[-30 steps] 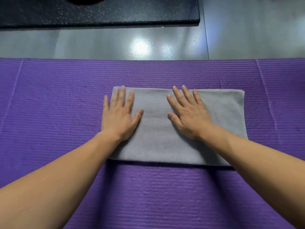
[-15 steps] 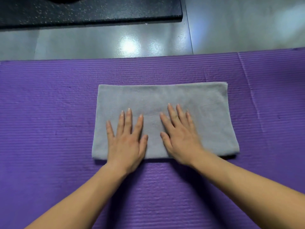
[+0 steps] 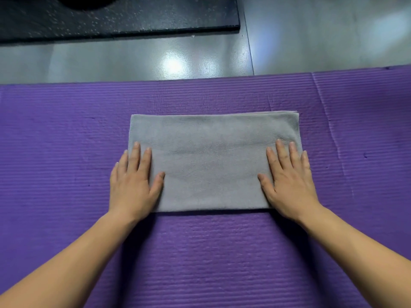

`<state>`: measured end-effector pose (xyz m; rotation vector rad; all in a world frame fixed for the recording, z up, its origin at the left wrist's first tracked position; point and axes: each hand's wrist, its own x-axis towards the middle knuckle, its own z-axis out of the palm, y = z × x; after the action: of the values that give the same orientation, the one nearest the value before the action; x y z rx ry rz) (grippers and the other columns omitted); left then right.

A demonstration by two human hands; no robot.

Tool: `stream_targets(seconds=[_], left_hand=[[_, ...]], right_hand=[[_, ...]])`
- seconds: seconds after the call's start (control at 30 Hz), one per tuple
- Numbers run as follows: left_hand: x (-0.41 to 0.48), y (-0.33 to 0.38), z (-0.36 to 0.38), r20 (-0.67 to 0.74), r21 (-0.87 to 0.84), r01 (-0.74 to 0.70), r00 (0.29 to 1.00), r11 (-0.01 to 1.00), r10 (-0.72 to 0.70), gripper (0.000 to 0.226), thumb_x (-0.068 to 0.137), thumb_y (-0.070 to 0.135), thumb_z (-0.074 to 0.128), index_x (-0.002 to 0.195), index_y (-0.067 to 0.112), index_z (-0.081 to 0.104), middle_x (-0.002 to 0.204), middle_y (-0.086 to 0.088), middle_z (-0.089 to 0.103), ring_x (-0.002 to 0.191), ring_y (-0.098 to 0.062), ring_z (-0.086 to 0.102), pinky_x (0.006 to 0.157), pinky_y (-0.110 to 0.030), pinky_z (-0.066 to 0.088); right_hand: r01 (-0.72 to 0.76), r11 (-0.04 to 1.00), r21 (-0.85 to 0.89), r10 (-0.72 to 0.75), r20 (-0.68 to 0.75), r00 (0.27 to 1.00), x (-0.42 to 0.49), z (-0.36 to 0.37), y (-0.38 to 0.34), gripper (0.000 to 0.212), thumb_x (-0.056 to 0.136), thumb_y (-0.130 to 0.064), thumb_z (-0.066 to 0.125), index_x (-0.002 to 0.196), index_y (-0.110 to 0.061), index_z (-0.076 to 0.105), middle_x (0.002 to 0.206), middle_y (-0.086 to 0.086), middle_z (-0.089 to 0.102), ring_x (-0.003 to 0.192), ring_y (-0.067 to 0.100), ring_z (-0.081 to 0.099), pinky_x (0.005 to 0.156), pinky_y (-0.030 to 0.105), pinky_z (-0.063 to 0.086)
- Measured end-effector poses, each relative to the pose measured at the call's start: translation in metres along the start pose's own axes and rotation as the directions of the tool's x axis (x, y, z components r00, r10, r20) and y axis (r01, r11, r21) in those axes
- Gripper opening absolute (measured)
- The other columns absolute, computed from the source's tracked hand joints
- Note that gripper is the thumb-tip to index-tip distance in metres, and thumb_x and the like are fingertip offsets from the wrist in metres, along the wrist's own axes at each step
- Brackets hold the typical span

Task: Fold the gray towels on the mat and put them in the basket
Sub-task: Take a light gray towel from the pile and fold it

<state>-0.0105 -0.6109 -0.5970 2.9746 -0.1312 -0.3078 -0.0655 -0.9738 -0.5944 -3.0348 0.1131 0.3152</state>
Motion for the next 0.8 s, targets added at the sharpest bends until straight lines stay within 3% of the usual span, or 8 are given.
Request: stream_targets(seconds=[0.07,0.13,0.17,0.23,0.3,0.47,0.63,0.8], left_hand=[[-0.002,0.003,-0.008,-0.087,0.029,-0.059,0.994,0.998,0.061,0.066,0.09,0.056,0.04,0.142,0.019,0.052,0.161,-0.018,0.032,0.147,-0.042,0.03,0.118,-0.059,0.024],[-0.008,0.009,-0.012,-0.187,0.085,-0.23,0.952,0.97,0.242,0.04,0.086,0.045,0.055,0.118,0.023,0.065,0.151,-0.018,0.046,0.141,-0.042,0.039,0.114,-0.057,0.023],[-0.01,0.012,-0.013,-0.197,0.059,-0.348,0.915,0.936,0.353,0.029,0.086,0.042,0.059,0.107,0.025,0.068,0.142,-0.014,0.054,0.132,-0.041,0.049,0.109,-0.055,0.03],[-0.013,0.019,-0.015,-0.102,-0.106,-0.531,0.847,0.841,0.522,0.02,0.087,0.043,0.061,0.095,0.027,0.069,0.118,-0.002,0.06,0.106,-0.032,0.06,0.09,-0.046,0.045],[-0.013,0.02,-0.014,0.001,-0.202,-0.567,0.815,0.798,0.579,0.023,0.085,0.052,0.064,0.093,0.031,0.068,0.107,0.005,0.057,0.094,-0.023,0.057,0.08,-0.04,0.047],[-0.02,0.01,-0.006,0.048,-0.224,-0.56,0.811,0.798,0.583,0.038,0.077,0.062,0.071,0.104,0.035,0.069,0.117,0.003,0.054,0.104,-0.022,0.054,0.084,-0.041,0.043],[-0.027,0.01,0.0,-0.027,-0.274,-0.536,0.834,0.799,0.551,0.025,0.081,0.053,0.069,0.099,0.037,0.077,0.118,0.001,0.059,0.106,-0.021,0.054,0.087,-0.034,0.035],[-0.028,0.015,-0.004,-0.057,-0.272,-0.54,0.835,0.796,0.547,0.02,0.087,0.047,0.065,0.098,0.036,0.078,0.116,0.0,0.06,0.107,-0.022,0.056,0.086,-0.038,0.039]], right_hand=[[0.092,0.993,0.069,-0.082,-0.137,0.987,0.0,-0.007,-0.009,0.061,0.09,-0.048,0.044,0.138,-0.012,0.054,0.156,0.014,0.04,0.144,0.037,0.033,0.118,0.056,0.023],[0.27,0.945,0.187,-0.223,-0.239,0.945,-0.003,-0.008,-0.023,0.036,0.086,-0.04,0.054,0.111,-0.016,0.065,0.13,0.008,0.057,0.117,0.034,0.052,0.096,0.05,0.046],[0.351,0.903,0.248,-0.292,-0.245,0.924,-0.005,-0.007,-0.031,0.027,0.087,-0.038,0.058,0.102,-0.017,0.067,0.117,0.004,0.059,0.105,0.03,0.056,0.086,0.046,0.049],[0.44,0.832,0.339,-0.397,-0.19,0.898,-0.011,-0.001,-0.04,0.019,0.087,-0.04,0.063,0.089,-0.021,0.066,0.099,-0.001,0.057,0.089,0.023,0.055,0.075,0.039,0.049],[0.442,0.814,0.378,-0.422,-0.14,0.896,-0.013,0.005,-0.038,0.022,0.085,-0.047,0.064,0.082,-0.025,0.066,0.092,-0.005,0.053,0.083,0.019,0.053,0.07,0.036,0.048],[0.447,0.796,0.408,-0.424,-0.151,0.893,-0.023,0.009,-0.015,0.027,0.079,-0.053,0.07,0.082,-0.026,0.067,0.094,-0.005,0.053,0.083,0.018,0.053,0.072,0.033,0.044],[0.395,0.832,0.39,-0.357,-0.17,0.919,-0.03,0.012,-0.004,0.031,0.078,-0.056,0.07,0.086,-0.026,0.072,0.095,-0.005,0.054,0.085,0.017,0.051,0.075,0.034,0.041],[0.36,0.833,0.419,-0.333,-0.139,0.933,-0.026,0.008,-0.009,0.023,0.082,-0.053,0.064,0.085,-0.031,0.072,0.092,-0.008,0.052,0.084,0.014,0.05,0.075,0.035,0.04]])
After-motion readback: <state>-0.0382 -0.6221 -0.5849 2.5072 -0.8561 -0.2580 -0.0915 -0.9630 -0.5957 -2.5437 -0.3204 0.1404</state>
